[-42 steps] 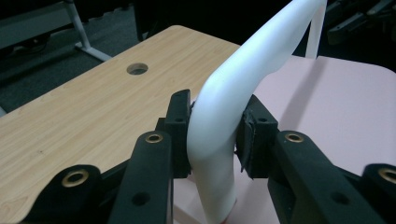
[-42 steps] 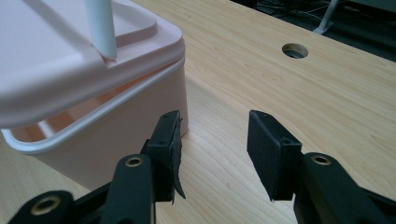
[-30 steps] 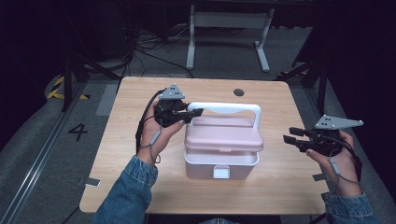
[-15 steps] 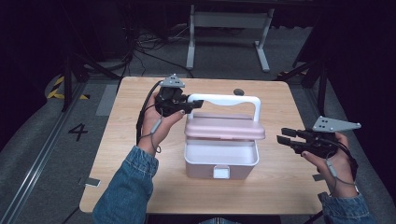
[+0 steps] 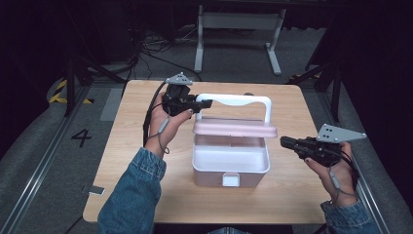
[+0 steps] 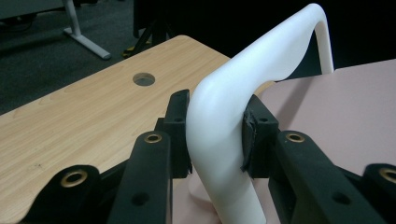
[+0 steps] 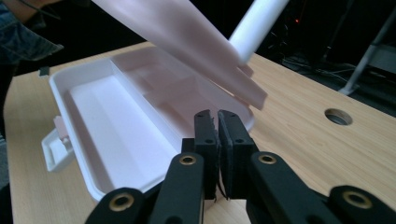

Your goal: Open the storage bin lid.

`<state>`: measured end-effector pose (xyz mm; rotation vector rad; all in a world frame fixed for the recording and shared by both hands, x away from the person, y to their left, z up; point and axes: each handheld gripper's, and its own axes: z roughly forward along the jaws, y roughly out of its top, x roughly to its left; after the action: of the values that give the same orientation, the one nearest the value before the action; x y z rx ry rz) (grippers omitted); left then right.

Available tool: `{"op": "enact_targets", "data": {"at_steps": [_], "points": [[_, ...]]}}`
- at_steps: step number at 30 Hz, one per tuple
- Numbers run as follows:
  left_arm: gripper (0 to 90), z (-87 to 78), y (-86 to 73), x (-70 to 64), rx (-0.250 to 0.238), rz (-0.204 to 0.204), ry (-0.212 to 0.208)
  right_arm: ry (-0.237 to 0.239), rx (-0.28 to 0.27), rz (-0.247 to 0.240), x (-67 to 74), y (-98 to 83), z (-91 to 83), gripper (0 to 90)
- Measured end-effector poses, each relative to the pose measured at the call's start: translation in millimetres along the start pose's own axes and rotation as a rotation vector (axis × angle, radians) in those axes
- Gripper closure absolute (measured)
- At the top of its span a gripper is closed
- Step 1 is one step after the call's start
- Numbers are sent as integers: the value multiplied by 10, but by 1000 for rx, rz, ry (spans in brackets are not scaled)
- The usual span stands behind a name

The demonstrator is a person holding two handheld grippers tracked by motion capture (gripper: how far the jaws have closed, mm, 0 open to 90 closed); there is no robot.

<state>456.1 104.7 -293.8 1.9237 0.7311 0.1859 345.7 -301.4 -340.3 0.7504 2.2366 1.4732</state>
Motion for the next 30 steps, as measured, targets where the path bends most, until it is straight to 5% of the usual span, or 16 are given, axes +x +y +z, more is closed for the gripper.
{"op": "enact_targets", "data": {"at_steps": [8,16,30], "points": [[690,2,1,19,1,-7,-6,58,-51,1,74,19,168,900],[690,5,-5,12,-7,-11,-2,128,-136,62,95,34,309,900],[685,-7,-23,-25,-6,13,7,111,-146,31,110,80,383,900]]}}
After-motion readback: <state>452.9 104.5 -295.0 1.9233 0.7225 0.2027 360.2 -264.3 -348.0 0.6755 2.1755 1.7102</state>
